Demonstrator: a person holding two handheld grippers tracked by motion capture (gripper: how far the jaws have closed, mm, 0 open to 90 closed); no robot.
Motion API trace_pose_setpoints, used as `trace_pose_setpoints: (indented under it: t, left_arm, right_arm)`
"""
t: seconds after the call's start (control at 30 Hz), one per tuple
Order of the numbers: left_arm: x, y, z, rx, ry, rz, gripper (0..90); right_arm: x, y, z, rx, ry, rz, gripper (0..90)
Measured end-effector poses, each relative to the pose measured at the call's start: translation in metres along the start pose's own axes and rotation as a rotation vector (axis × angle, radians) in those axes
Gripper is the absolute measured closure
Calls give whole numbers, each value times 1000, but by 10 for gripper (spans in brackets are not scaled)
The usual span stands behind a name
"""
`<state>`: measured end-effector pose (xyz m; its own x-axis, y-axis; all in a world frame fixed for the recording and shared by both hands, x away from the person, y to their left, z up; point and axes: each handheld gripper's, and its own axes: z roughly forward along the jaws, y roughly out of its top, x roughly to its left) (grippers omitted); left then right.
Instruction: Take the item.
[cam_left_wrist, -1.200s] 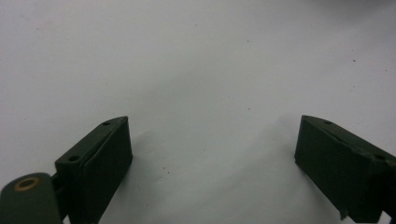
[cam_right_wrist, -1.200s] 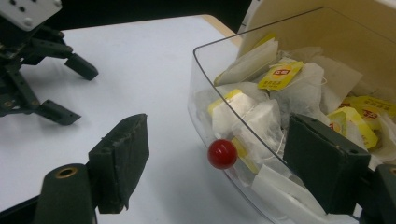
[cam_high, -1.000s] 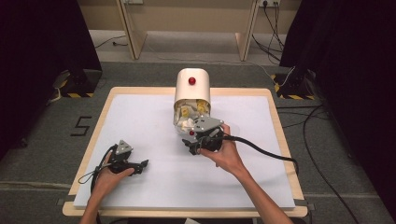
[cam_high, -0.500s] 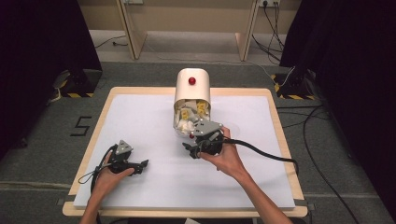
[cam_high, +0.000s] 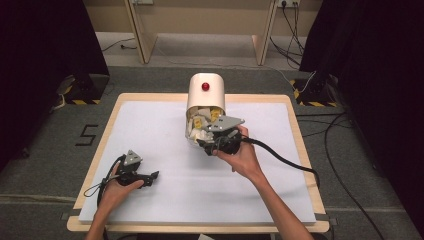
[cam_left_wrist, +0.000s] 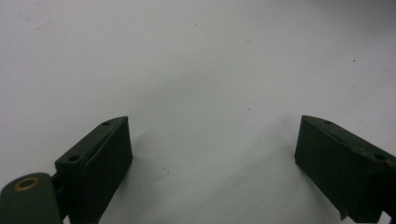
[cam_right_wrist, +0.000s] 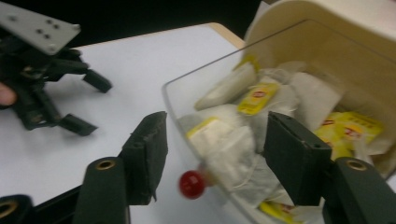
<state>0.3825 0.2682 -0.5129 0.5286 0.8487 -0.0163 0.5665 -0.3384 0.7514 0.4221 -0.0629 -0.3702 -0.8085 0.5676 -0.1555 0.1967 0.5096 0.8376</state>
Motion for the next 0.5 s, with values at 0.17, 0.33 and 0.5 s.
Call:
trace_pose_setpoints:
  t: [0.17, 0.33, 0.5]
  left_arm:
    - [0, 0, 0, -1, 1, -2, 98]
    - [0, 0, 0, -1, 1, -1, 99]
    - [0, 0, 0, -1, 1, -1, 98]
  right_arm:
    - [-15, 5, 7, 11, -38, 38, 511]
    - [-19, 9, 12, 17, -49, 54, 571]
    - [-19, 12, 21, 41, -72, 66, 582]
